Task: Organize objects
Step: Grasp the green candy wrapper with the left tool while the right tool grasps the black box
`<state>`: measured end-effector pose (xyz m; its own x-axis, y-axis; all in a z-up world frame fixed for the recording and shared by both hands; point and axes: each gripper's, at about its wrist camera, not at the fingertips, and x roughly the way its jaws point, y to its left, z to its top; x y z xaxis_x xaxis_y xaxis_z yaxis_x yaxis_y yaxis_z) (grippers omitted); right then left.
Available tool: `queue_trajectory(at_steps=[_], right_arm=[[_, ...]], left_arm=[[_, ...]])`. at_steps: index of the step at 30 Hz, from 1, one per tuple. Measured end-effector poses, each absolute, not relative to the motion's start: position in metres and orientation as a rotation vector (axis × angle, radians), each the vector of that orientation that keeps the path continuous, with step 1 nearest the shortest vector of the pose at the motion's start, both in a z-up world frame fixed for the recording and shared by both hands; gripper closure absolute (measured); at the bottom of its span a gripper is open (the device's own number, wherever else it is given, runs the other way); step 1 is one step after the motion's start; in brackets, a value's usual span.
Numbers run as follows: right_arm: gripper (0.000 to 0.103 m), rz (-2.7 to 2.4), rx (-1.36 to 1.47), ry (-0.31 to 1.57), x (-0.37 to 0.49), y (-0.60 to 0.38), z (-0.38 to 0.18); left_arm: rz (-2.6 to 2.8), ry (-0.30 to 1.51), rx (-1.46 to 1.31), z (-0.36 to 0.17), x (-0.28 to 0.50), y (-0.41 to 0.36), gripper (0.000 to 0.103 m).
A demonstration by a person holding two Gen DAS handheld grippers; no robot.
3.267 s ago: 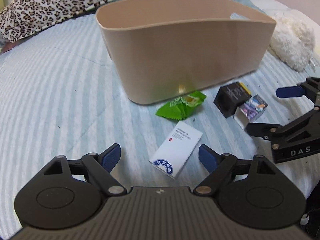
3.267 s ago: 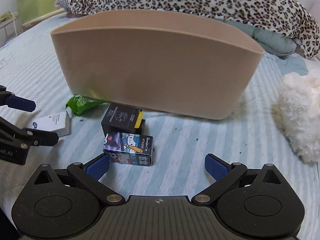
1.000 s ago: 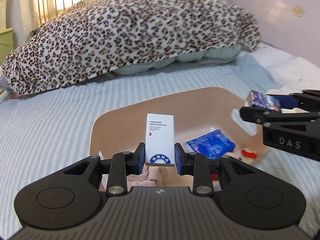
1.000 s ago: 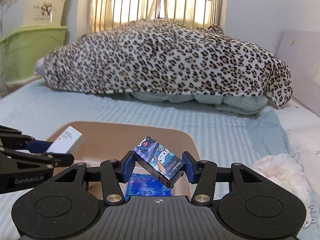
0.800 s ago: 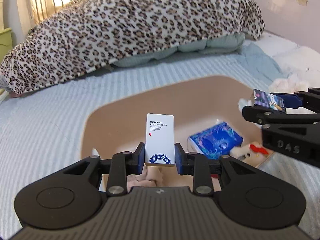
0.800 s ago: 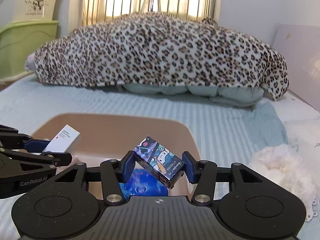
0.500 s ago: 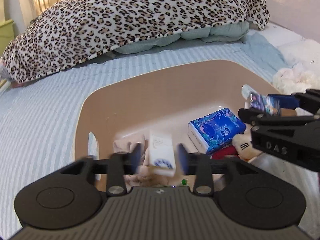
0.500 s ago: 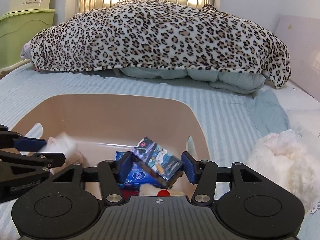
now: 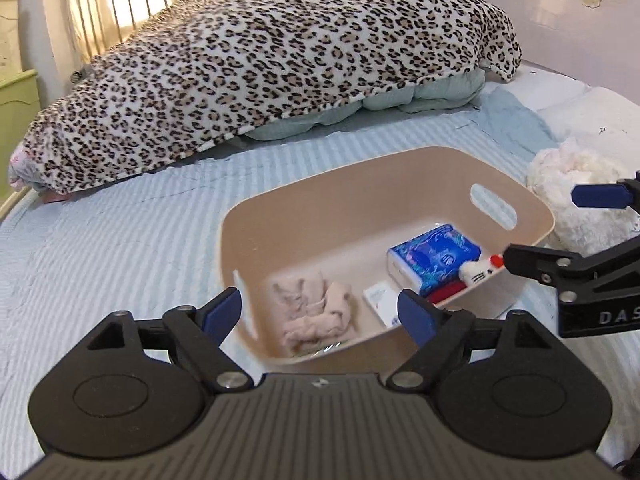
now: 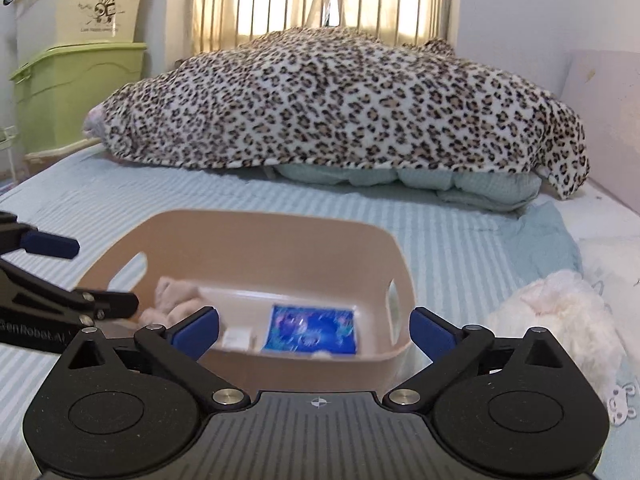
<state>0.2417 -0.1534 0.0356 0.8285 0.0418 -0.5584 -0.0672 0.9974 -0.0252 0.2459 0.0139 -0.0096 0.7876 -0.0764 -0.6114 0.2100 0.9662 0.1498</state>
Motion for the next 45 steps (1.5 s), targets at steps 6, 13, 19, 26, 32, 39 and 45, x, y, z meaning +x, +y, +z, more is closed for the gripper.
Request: queue_trajectory(at_steps=[6,13,19,26,32,39,45], right_arm=[[0.0,0.098,-0.067,0.659,0.222,-0.145,0.021],[0.0,0.112,-0.054,0.761,0.212,-0.14,-0.012],[0.0,0.129,-0.015,0.822,0.212,-0.134,-0.034],[0.0,0.154,0.014,0.85,0.216,-0.117,-0.046],[0.0,0.144,0.121,0.886,0.232,-0.114,-0.055],[0.007,0.08,0.112,0.907,0.24,-0.115,-0.061],[0.011,0.059,0.047,0.893,0.24,-0.117,-0.067]], left_arm=[[-0.166,0.675,0.235,-0.024,0.223,0.021,0.015],[-0.177,0.742,0.254,-0.06,0.216,0.02,0.015],[-0.174,0.782,0.269,-0.088,0.217,0.018,0.015],[-0.157,0.8,0.23,-0.101,0.222,0.029,0.015],[-0.111,0.811,0.214,-0.108,0.23,0.034,0.016],[-0.126,0.858,0.113,-0.118,0.242,0.04,0.016],[-0.155,0.882,0.006,-0.126,0.25,0.036,0.016]])
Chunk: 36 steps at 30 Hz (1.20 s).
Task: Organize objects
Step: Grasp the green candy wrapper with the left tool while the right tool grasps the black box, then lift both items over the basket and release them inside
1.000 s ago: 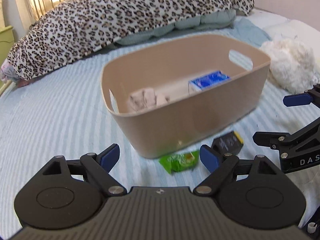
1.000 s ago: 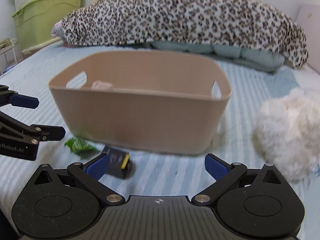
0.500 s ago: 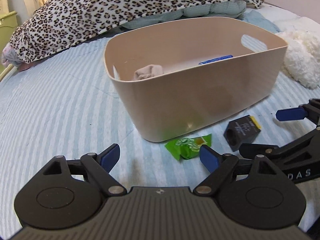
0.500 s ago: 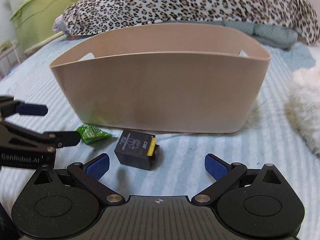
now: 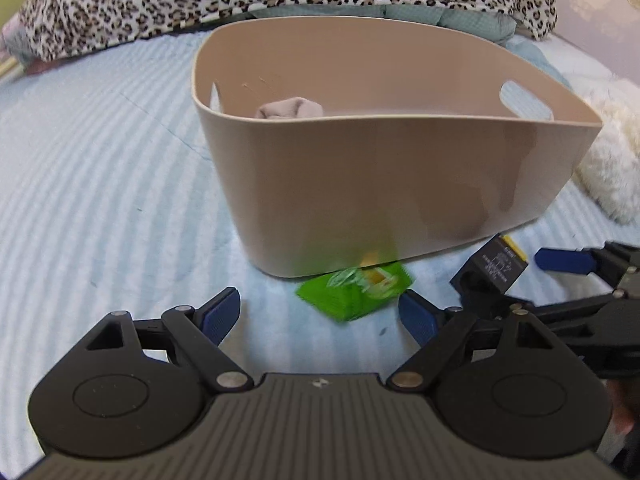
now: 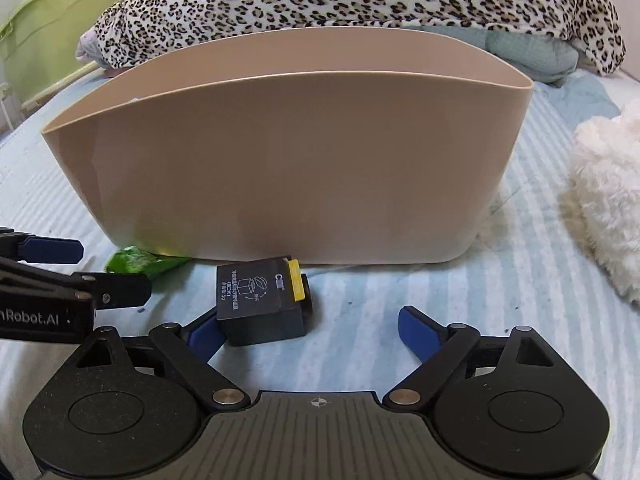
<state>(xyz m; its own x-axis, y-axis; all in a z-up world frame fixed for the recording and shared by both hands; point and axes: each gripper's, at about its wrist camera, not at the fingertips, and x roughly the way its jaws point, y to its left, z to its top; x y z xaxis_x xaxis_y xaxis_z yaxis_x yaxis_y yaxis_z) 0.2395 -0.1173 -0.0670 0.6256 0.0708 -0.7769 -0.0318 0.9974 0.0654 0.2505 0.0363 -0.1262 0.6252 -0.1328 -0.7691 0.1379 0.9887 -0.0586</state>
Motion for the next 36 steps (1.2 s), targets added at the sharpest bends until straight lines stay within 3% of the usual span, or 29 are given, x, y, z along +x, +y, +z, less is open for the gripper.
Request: queue_trajectory(at_steps=[2,8,11,13,15,21,36], right_arm=[[0.012,0.055,0.041,0.888,0.241,-0.12,-0.07],[0.018,0.05,0.024,0.864,0.246,-0.121,-0.078],[0.031,0.053,0.004,0.849,0.249,-0.118,-0.078],[0.046,0.053,0.0,0.841,0.25,-0.115,-0.078],[0.06,0.057,-0.009,0.835,0.249,-0.114,-0.076],[0.061,0.072,-0.029,0.822,0.241,-0.113,-0.079],[0.061,0.118,-0.008,0.738,0.211,-0.132,-0.047]], left_arm=[[-0.167,0.885,-0.019,-0.129,0.255,0.037,0.016],[-0.193,0.879,-0.008,-0.138,0.263,0.038,0.038],[-0.191,0.876,-0.021,-0.138,0.265,0.04,0.047],[-0.194,0.869,-0.013,-0.139,0.265,0.04,0.065],[-0.2,0.861,0.004,-0.139,0.263,0.04,0.071],[-0.215,0.845,-0.004,-0.138,0.254,0.045,0.077],[-0.255,0.765,0.025,-0.105,0.217,0.047,0.078]])
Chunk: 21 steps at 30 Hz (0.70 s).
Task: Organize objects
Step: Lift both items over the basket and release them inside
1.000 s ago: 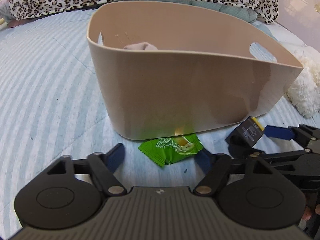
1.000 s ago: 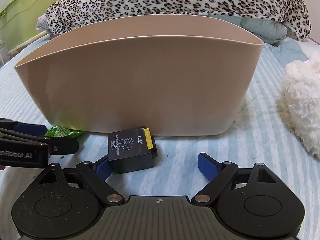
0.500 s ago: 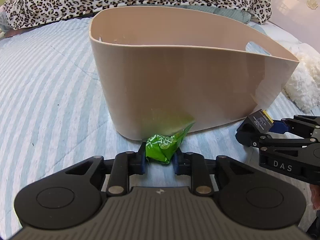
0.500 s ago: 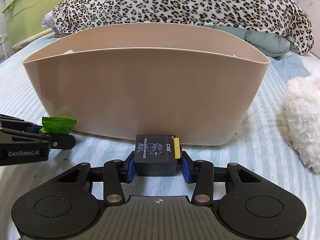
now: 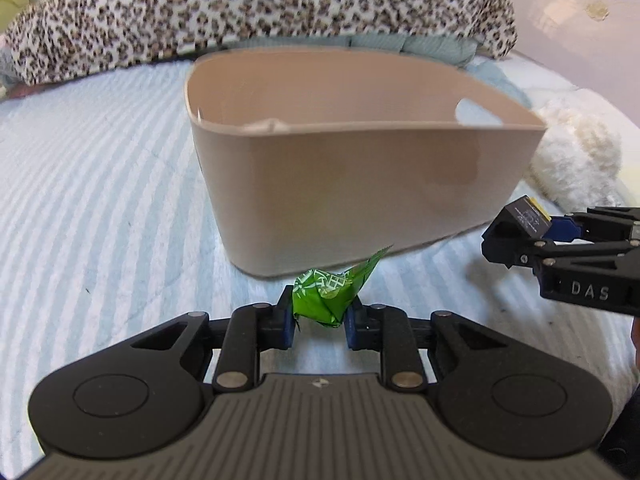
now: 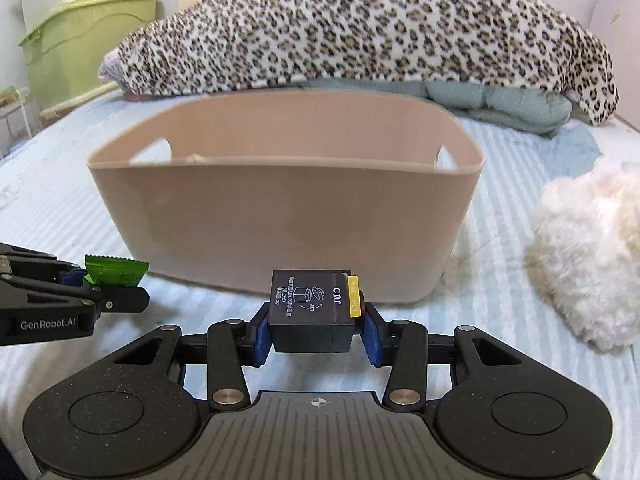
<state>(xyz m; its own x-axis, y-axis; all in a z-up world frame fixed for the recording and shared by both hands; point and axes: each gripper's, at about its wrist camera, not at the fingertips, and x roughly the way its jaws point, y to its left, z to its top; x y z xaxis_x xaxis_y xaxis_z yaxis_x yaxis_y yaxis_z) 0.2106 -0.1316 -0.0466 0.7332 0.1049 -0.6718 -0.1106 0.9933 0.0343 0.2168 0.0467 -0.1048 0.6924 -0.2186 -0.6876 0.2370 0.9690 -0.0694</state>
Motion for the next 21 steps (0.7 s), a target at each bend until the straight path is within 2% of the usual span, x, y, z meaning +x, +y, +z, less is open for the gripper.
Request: queue_trajectory(at_steps=[11,21], right_arm=[[0.061,0.127,0.004,0.562,0.195,-0.153,0.02],[0.061,0.044,0.04,0.462,0.232,-0.188,0.053]], left_arm=[[-0.265,0.589,0.085,-0.04,0.197,0.042,0.078],[-0.235,0.52,0.109,-0.003,0.239,0.021,0.078]])
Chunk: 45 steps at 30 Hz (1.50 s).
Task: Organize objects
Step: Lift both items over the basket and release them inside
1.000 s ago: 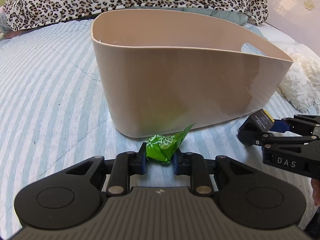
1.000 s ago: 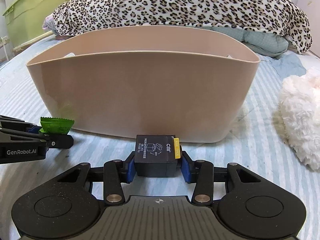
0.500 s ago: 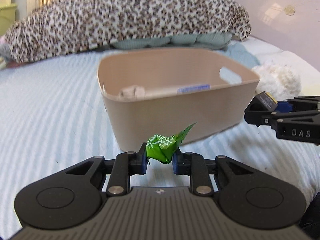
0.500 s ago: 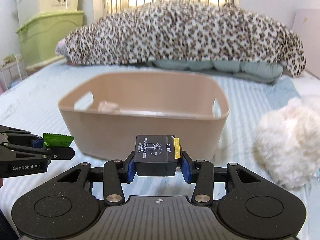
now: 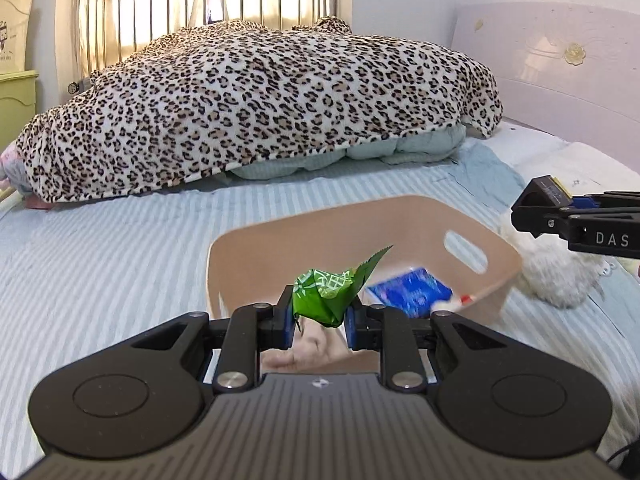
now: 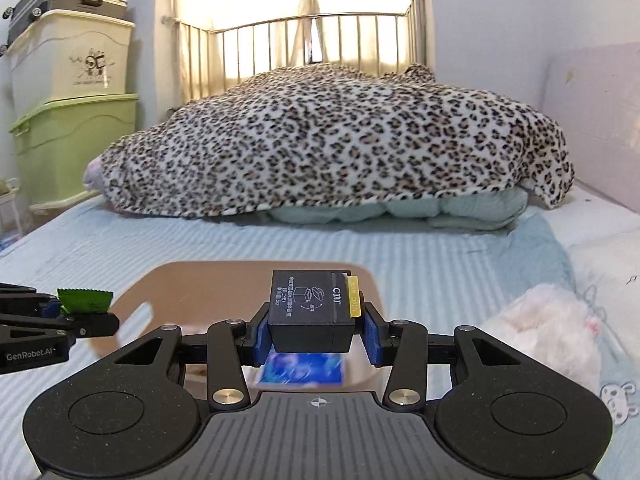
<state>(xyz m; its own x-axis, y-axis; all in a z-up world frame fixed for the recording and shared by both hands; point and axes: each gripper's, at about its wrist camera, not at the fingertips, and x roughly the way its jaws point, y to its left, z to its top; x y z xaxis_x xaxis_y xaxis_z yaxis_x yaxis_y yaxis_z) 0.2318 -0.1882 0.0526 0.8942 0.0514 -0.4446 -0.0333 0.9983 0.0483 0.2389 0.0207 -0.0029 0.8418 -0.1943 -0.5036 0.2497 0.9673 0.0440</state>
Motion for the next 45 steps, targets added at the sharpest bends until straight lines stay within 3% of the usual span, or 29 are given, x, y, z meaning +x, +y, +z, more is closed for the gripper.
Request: queue_trajectory(at_steps=[11,25,27,28,30,33,37,45], right_arm=[[0.061,-0.01,-0.033,0.53,0.286,-0.185,0.032],[0.062,-0.032,-0.117,0.717,0.331,-0.16,-0.015],[0.052,-0.043,-0.093,0.735,0.333,-0.163,-0.017],[0.049,-0.046,-0.085,0.733,0.331,-0.164,-0.017],[0.039,-0.038,-0.088,0.732,0.329,-0.166,-0.014],[0.023,-0.034,-0.118,0.709,0.323,-0.164,-0.007],[0.014,-0.026,-0.131,0.682,0.31,-0.16,0.006],[0.008,-0.02,-0.073,0.638,0.274,-0.158,0.039]], left_arm=[[-0.156,0.65,0.149,-0.027,0.31,-0.012,0.078],[-0.118,0.858,0.172,-0.057,0.338,-0.023,0.074],[-0.118,0.869,0.142,-0.057,0.338,-0.019,0.063],[-0.114,0.868,0.131,-0.055,0.338,-0.018,0.047],[-0.108,0.84,0.124,-0.052,0.333,-0.016,0.028],[-0.088,0.811,0.119,-0.046,0.328,-0.014,0.026],[-0.082,0.808,0.076,-0.038,0.322,-0.007,0.026],[-0.083,0.755,0.056,-0.014,0.288,0.001,0.026]])
